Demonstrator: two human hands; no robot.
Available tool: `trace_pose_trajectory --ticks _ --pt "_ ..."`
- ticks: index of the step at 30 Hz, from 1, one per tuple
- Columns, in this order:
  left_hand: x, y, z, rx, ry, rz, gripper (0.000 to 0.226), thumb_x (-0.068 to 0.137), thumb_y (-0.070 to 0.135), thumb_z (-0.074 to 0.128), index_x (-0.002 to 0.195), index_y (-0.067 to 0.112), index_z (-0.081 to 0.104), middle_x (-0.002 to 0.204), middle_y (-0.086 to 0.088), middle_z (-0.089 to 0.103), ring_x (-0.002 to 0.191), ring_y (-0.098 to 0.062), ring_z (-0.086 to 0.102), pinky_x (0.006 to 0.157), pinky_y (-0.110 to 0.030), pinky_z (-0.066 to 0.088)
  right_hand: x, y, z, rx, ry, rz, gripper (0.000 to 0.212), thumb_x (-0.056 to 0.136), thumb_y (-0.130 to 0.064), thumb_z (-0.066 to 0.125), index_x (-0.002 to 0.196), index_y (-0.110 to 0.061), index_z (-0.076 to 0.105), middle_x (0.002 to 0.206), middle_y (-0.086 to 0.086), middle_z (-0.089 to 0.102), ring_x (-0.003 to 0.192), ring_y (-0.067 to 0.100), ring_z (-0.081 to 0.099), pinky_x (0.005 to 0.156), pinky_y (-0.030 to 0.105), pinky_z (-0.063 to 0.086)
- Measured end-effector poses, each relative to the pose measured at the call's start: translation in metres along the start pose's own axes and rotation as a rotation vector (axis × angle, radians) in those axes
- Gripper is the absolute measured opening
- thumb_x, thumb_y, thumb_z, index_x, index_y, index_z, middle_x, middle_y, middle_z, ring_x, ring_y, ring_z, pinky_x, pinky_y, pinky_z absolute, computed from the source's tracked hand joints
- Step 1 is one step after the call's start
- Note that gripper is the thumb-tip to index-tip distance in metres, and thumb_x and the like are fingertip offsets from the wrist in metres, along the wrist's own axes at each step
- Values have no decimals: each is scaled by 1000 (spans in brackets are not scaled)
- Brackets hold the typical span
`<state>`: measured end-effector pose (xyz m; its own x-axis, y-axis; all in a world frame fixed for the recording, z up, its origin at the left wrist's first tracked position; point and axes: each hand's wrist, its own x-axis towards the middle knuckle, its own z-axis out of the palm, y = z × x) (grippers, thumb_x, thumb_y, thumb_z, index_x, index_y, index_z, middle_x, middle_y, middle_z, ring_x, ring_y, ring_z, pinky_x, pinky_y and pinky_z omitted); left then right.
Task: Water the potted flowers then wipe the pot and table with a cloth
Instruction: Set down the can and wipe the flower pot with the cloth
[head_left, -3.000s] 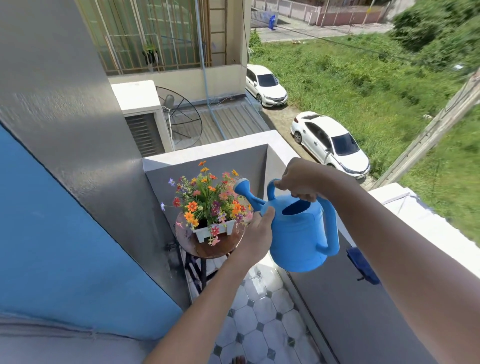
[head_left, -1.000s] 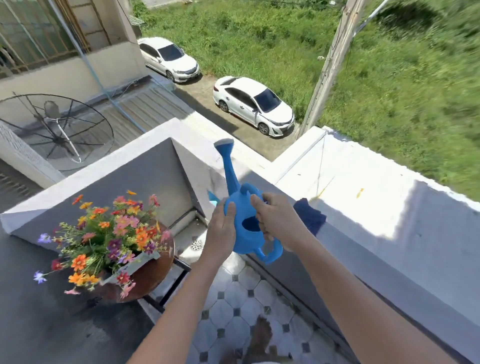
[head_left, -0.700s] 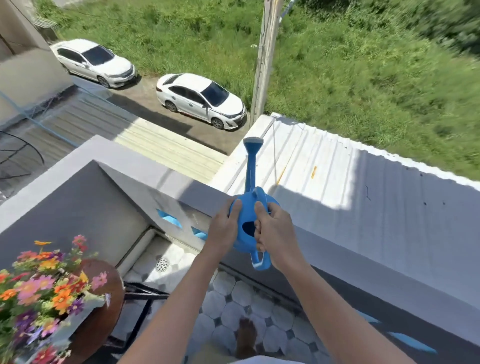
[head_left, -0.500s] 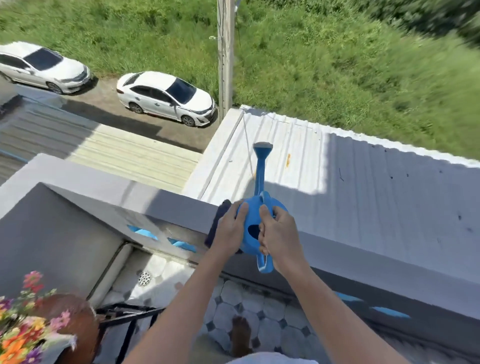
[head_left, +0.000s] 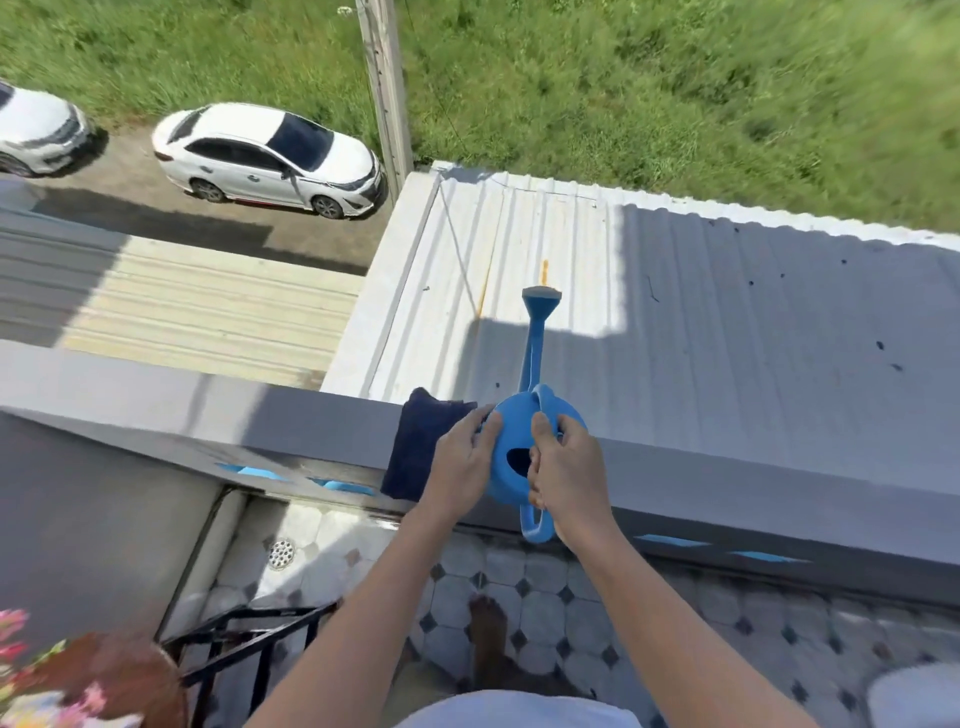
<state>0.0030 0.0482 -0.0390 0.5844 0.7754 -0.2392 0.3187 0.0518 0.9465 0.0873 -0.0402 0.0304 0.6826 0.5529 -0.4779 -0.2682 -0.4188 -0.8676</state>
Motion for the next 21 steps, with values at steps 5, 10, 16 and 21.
trace_pose_trajectory --ticks 5,10,16,21 --pt "1 -38 -23 326 395 4 27 96 34 52 115 17 61 114 3 61 108 -14 53 93 -27 42 4 -3 7 39 16 20 29 105 -33 47 95 -6 51 62 6 38 42 12 32 38 24 32" --pt "-8 -76 -45 334 541 -343 45 88 31 64 120 2 51 120 -15 53 115 -31 47 95 -40 42 6 -2 8 -55 19 -19 28 105 -37 45 92 -13 52 68 7 42 50 14 37 44 28 38" --pt "-13 -70 -57 141 447 -476 40 86 23 71 117 6 51 112 -11 58 101 -26 59 71 -26 47 2 1 -1 -312 142 -158 28 100 -35 54 124 -21 48 107 -5 53 90 7 56 78 18 49" --pt "-17 -57 -66 185 343 -467 25 89 14 65 110 -2 65 105 -14 68 87 -21 60 55 -14 39 -7 -10 1 -359 304 -583 25 94 -15 62 112 -22 47 105 -5 46 98 10 46 91 23 41"
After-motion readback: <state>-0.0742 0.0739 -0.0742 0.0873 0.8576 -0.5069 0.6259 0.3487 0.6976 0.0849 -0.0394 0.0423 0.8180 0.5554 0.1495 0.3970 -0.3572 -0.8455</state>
